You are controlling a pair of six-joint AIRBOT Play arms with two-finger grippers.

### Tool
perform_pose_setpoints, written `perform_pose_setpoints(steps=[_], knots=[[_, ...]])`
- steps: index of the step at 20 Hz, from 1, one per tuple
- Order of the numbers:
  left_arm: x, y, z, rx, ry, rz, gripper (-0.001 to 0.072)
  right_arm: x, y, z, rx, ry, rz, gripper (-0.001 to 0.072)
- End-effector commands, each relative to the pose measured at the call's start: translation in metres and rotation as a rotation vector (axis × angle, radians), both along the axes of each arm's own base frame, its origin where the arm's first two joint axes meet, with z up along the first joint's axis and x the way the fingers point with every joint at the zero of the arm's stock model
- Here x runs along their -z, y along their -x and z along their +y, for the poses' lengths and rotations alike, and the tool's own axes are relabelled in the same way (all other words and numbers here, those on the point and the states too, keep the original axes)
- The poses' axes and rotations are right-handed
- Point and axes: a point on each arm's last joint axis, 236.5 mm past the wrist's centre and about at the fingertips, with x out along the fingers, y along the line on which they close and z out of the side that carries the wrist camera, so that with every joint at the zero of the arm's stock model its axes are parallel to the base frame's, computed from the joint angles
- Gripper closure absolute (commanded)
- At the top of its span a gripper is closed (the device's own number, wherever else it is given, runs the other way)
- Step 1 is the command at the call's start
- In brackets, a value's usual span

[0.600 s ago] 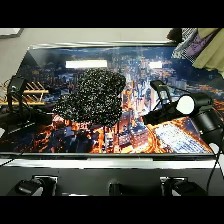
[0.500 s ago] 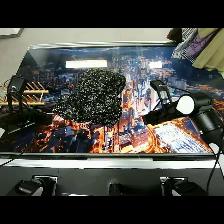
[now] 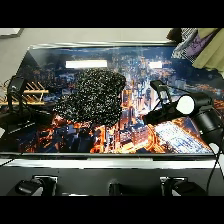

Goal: Fold the clothes and pants, and hang the long-sleeved shirts on hangers.

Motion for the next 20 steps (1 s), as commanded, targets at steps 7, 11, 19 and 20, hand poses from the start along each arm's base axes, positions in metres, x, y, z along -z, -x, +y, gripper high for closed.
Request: perform_pose_setpoints(steps=[7, 11, 19, 20], knots=[[0.085, -0.038, 0.088, -0.495, 0.381, 0.278, -0.0013, 0.000, 0.000, 0.000, 0.001, -0.002, -0.001, 0.0694], [0.153, -0.068, 0.088, -0.524, 0.620, 0.421, -0.0013, -0.004, -0.011, 0.003, 0.010, -0.015, -0.047, 0.0694], [0.220, -0.100, 0.045, -0.551, 0.773, 0.507, -0.0013, -0.005, -0.014, 0.003, 0.013, -0.019, -0.061, 0.0626], [0.221, -0.104, 0.043, -0.554, 0.765, 0.490, -0.0013, -0.005, -0.014, 0.003, 0.014, -0.019, -0.061, 0.0625]])
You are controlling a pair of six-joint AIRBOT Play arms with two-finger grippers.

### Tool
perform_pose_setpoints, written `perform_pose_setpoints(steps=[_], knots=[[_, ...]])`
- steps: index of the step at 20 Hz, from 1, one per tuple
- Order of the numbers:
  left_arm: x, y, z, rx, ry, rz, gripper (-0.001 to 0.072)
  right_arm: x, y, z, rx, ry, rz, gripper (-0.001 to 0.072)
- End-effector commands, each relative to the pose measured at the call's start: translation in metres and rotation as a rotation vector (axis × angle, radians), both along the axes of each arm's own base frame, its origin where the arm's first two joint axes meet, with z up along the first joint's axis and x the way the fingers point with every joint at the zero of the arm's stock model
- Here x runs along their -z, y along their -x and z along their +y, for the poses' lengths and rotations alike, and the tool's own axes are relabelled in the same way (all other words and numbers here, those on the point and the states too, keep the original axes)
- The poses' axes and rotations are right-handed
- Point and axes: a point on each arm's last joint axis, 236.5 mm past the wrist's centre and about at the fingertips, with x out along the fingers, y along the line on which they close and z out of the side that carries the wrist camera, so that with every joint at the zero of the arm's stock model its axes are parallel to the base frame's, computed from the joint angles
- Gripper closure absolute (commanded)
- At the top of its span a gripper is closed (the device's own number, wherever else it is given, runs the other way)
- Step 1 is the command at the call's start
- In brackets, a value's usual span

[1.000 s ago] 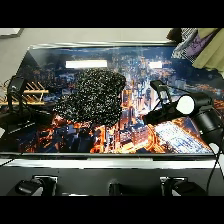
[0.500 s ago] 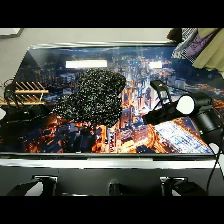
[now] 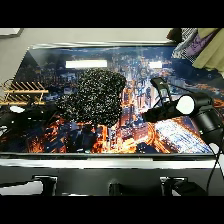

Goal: Fold the clothes and pants, and hang the long-sleeved shirts on hangers.

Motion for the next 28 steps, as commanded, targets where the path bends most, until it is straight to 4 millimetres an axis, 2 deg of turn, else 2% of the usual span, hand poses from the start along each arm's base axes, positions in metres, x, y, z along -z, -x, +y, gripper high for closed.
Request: perform_pose_setpoints(steps=[1, 2, 3, 4, 5, 6, 7, 9, 11, 12, 14, 17, 22, 24, 26, 28], knots=[[0.013, -0.016, -0.010, -0.034, -0.002, -0.025, -0.0013, 0.000, -0.002, 0.001, 0.013, -0.006, -0.004, 0.0603], [0.014, -0.018, -0.014, -0.031, -0.009, -0.030, 0.0058, 0.001, -0.005, 0.001, 0.053, -0.022, -0.004, 0.0415], [0.015, -0.018, -0.018, -0.022, -0.011, -0.030, 0.0271, 0.003, -0.011, 0.002, 0.102, -0.040, -0.006, 0.0295], [0.015, -0.017, -0.020, -0.014, -0.009, -0.028, 0.0634, 0.008, -0.017, 0.002, 0.168, -0.061, 0.003, 0.0295], [0.014, -0.017, -0.020, -0.013, -0.010, -0.031, 0.0686, 0.016, -0.025, 0.003, 0.253, -0.091, 0.017, 0.0262], [0.013, -0.017, -0.020, -0.015, -0.007, -0.032, 0.0687, 0.027, -0.035, 0.005, 0.336, -0.123, 0.034, 0.0118], [0.012, -0.018, -0.020, -0.016, -0.007, -0.035, 0.0687, 0.039, -0.044, 0.009, 0.402, -0.154, 0.057, 0.0027], [0.009, -0.018, -0.020, -0.015, -0.008, -0.041, 0.0687, 0.070, -0.058, 0.031, 0.467, -0.240, 0.134, 0.0017], [0.007, -0.019, -0.020, -0.016, -0.010, -0.048, 0.0688, 0.096, -0.066, 0.071, 0.425, -0.378, 0.217, 0.0017], [0.005, -0.019, -0.020, -0.015, -0.011, -0.052, 0.0688, 0.103, -0.071, 0.091, 0.394, -0.461, 0.245, 0.0018], [0.001, -0.020, -0.020, -0.015, -0.012, -0.061, 0.0688, 0.112, -0.082, 0.115, 0.360, -0.572, 0.249, 0.0021], [-0.003, -0.021, -0.019, -0.015, -0.015, -0.072, 0.0688, 0.133, -0.093, 0.117, 0.388, -0.590, 0.244, 0.0029], [-0.004, -0.021, -0.019, -0.015, -0.015, -0.072, 0.0688, 0.152, -0.091, 0.116, 0.401, -0.572, 0.274, 0.0054], [-0.004, -0.021, -0.019, -0.015, -0.015, -0.072, 0.0688, 0.157, -0.091, 0.119, 0.428, -0.594, 0.300, 0.0124], [-0.004, -0.021, -0.020, -0.014, -0.015, -0.072, 0.0688, 0.159, -0.093, 0.123, 0.459, -0.625, 0.320, 0.0233], [-0.004, -0.021, -0.020, -0.014, -0.014, -0.072, 0.0688, 0.161, -0.091, 0.125, 0.465, -0.633, 0.334, 0.0436]])
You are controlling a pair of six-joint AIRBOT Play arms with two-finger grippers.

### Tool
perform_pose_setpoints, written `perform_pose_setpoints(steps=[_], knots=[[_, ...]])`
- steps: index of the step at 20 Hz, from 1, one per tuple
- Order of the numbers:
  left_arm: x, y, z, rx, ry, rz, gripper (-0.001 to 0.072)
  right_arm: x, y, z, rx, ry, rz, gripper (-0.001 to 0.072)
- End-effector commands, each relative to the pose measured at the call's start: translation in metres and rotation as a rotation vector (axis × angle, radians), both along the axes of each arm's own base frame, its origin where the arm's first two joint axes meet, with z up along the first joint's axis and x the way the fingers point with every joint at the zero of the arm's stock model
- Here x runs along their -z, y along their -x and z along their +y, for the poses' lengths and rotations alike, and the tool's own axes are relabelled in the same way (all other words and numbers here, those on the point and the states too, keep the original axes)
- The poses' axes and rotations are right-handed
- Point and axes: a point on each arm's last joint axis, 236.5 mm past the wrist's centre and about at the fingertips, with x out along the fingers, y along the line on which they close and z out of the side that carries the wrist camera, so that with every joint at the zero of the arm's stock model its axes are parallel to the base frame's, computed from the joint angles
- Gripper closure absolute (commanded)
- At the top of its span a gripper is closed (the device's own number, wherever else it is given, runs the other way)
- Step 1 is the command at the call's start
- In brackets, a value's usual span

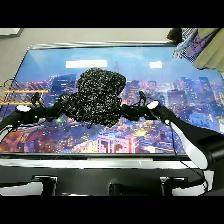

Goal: Fold the clothes and pants, and hang the long-sleeved shirts on hangers.

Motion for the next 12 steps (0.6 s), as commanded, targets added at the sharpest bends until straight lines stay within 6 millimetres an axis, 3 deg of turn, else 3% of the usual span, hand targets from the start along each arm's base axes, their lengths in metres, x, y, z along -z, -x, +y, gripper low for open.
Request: perform_pose_setpoints(steps=[1, 2, 4, 5, 7, 8, 10, 12], knots=[[0.000, 0.000, -0.001, 0.004, 0.001, 0.000, 0.0689, 0.004, 0.002, 0.008, -0.002, -0.025, 0.009, 0.0576], [-0.001, 0.001, -0.002, 0.007, 0.004, 0.003, 0.0689, 0.002, 0.004, 0.012, -0.027, -0.021, -0.008, 0.0693], [-0.005, 0.003, -0.005, 0.019, 0.012, 0.001, 0.0691, -0.011, -0.001, 0.014, -0.029, -0.015, -0.057, 0.0695], [-0.013, 0.001, -0.004, 0.018, 0.007, -0.020, 0.0691, -0.028, -0.010, 0.009, -0.014, -0.013, -0.108, 0.0696], [-0.050, -0.015, 0.000, 0.025, -0.020, -0.111, 0.0692, -0.091, -0.037, -0.011, 0.033, -0.001, -0.265, 0.0696], [-0.085, -0.027, 0.002, 0.042, -0.044, -0.187, 0.0693, -0.128, -0.051, -0.025, 0.045, 0.019, -0.357, 0.0696], [-0.172, -0.044, 0.007, 0.094, -0.132, -0.358, 0.0692, -0.221, -0.071, -0.057, 0.084, 0.081, -0.565, 0.0696], [-0.268, -0.044, 0.021, 0.116, -0.280, -0.511, 0.0693, -0.326, -0.072, -0.088, 0.131, 0.150, -0.775, 0.0696]])
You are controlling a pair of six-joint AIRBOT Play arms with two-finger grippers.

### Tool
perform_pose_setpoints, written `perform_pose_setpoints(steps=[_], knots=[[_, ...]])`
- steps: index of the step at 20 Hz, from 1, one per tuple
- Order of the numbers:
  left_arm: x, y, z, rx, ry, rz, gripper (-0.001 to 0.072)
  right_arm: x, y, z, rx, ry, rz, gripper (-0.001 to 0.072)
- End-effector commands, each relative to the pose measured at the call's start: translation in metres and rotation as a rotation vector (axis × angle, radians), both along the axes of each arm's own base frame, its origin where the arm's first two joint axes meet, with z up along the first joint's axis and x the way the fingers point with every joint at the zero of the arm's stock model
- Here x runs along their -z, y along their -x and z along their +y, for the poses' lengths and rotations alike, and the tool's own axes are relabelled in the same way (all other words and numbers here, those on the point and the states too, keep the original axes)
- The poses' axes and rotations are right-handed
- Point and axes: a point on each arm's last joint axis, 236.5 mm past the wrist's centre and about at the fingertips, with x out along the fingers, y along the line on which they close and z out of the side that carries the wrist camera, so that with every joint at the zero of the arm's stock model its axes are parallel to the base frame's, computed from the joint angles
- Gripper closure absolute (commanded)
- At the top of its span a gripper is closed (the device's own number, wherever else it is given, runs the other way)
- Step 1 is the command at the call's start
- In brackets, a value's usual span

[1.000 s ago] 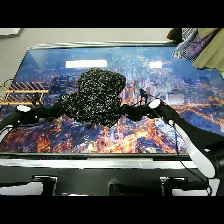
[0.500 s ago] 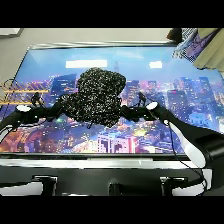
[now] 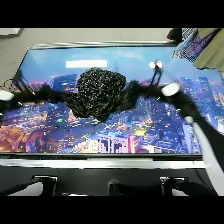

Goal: Fold the clothes and pants, and hang the long-sleeved shirts on hangers.

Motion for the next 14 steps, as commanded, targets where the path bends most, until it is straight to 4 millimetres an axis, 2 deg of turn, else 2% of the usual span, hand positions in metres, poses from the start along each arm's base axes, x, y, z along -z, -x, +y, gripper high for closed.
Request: perform_pose_setpoints(steps=[1, 2, 4, 6, 7, 9, 10, 12, 14], knots=[[-0.154, 0.011, 0.021, 0.000, -0.227, -0.251, 0.0693, -0.172, 0.006, -0.060, 0.116, 0.134, -0.362, 0.0696], [-0.200, 0.023, 0.027, -0.021, -0.287, -0.333, 0.0692, -0.223, 0.021, -0.073, 0.150, 0.177, -0.469, 0.0696], [-0.293, 0.060, 0.033, -0.077, -0.377, -0.527, 0.0691, -0.306, 0.063, -0.098, 0.219, 0.237, -0.642, 0.0696], [-0.370, 0.111, 0.030, -0.133, -0.424, -0.711, 0.0691, -0.369, 0.115, -0.122, 0.291, 0.270, -0.777, 0.0696], [-0.400, 0.141, 0.031, -0.176, -0.431, -0.789, 0.0691, -0.396, 0.147, -0.134, 0.329, 0.282, -0.843, 0.0696], [-0.438, 0.198, 0.040, -0.290, -0.439, -0.891, 0.0691, -0.438, 0.211, -0.162, 0.426, 0.290, -0.957, 0.0696], [-0.449, 0.223, 0.049, -0.359, -0.442, -0.914, 0.0691, -0.454, 0.243, -0.178, 0.488, 0.285, -1.006, 0.0696], [-0.467, 0.275, 0.070, -0.510, -0.454, -0.967, 0.0691, -0.473, 0.298, -0.211, 0.617, 0.276, -1.072, 0.0696], [-0.479, 0.315, 0.090, -0.641, -0.467, -1.006, 0.0691, -0.485, 0.334, -0.240, 0.739, 0.262, -1.113, 0.0695]])
